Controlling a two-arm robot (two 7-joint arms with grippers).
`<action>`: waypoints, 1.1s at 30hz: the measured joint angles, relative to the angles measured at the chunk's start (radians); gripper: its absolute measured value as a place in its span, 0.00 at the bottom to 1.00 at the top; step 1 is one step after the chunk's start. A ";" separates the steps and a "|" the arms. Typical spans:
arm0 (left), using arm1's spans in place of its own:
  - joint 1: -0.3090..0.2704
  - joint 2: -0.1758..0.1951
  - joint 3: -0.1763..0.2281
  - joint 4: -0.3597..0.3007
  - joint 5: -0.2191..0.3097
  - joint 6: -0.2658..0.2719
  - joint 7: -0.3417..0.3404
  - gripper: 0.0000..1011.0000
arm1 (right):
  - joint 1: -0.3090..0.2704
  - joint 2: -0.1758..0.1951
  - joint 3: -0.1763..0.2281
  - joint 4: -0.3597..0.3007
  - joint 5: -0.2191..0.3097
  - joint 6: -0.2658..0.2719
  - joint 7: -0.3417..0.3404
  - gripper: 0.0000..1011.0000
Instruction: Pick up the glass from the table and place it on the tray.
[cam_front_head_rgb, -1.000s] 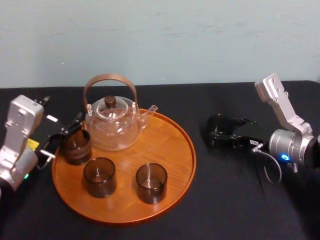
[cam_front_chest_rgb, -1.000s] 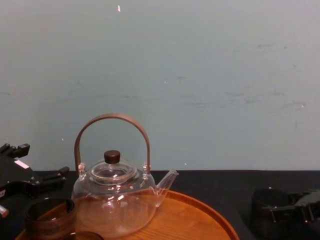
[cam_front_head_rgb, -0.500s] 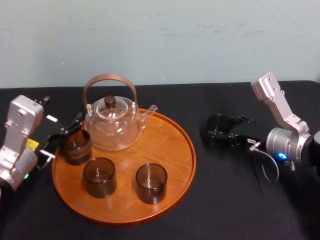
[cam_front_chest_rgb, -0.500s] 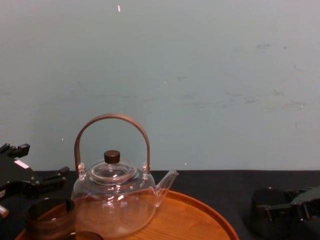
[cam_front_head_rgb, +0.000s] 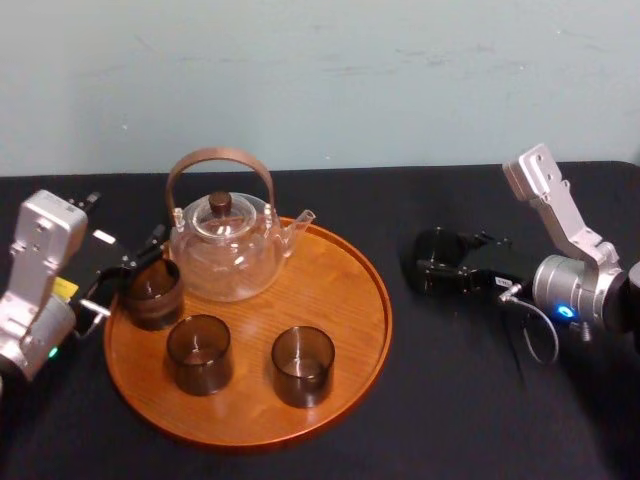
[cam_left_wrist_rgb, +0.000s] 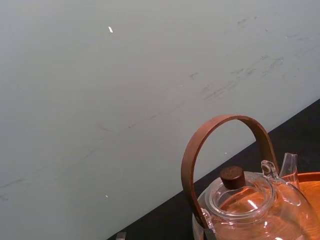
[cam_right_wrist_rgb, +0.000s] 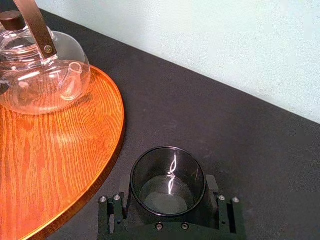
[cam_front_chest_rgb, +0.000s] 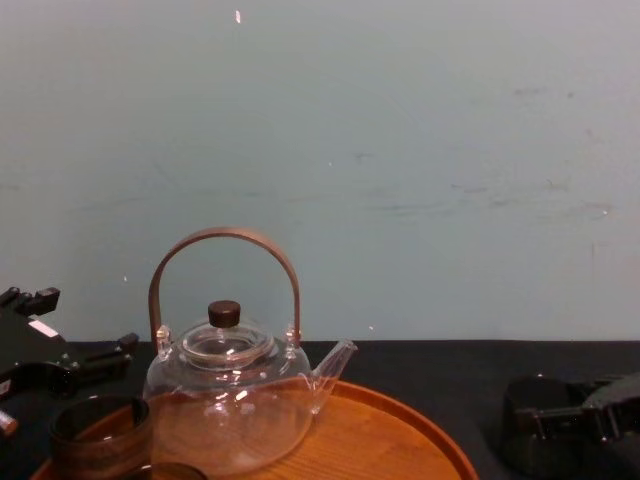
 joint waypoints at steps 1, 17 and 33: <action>0.000 0.000 0.000 0.000 0.000 0.000 0.000 0.99 | 0.000 0.000 0.000 0.000 0.000 0.000 0.000 0.89; 0.000 0.000 0.000 0.000 0.000 0.000 0.000 0.99 | -0.008 0.004 0.007 -0.013 0.008 0.001 0.006 0.89; 0.000 0.000 0.000 0.000 0.000 0.000 0.000 0.99 | -0.020 0.044 0.029 -0.161 0.054 -0.003 0.047 0.89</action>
